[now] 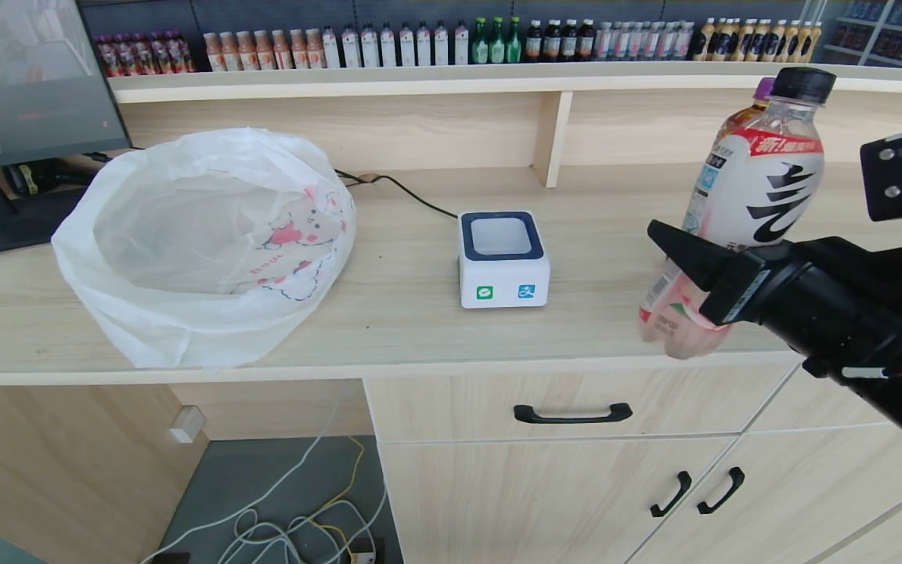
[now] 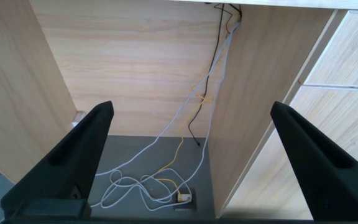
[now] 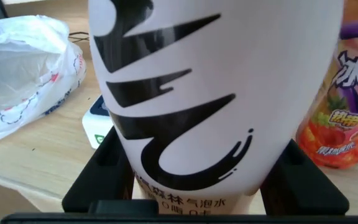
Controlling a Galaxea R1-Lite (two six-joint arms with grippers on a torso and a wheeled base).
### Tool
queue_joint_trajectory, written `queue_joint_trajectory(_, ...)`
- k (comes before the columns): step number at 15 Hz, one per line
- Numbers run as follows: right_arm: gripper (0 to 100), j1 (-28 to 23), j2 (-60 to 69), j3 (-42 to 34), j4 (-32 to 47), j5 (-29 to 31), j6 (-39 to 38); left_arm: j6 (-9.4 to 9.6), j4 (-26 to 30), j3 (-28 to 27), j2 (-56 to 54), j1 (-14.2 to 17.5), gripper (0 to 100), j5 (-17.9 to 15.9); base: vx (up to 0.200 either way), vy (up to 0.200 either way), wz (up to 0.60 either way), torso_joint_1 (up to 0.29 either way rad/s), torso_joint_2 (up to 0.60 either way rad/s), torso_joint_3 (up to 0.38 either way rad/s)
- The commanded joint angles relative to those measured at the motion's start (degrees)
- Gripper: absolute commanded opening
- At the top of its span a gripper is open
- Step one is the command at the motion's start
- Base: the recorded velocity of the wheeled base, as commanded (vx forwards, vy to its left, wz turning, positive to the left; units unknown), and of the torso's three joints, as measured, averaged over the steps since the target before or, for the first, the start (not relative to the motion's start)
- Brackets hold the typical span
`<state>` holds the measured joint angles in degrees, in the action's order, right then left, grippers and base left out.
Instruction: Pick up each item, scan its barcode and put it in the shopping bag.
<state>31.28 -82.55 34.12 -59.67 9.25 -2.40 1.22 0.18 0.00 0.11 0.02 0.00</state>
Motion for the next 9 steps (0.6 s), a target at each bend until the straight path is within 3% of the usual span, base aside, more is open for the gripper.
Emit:
queue_joint_trajectory(1, 0, 0.18, 3.10, -2.57, -0.27, -2.05, -0.94, 0.01, -0.01, 0.00, -0.02, 0.06, 100, 0.00, 0.000, 0.000, 0.00, 0.000, 0.00, 0.000)
queue_joint_trajectory(9, 0, 0.62, 3.01, -4.77, -0.27, -18.04, -5.42, 0.01, -0.01, 0.00, -0.02, -0.02, 100, 0.00, 0.000, 0.000, 0.00, 0.000, 0.00, 0.000)
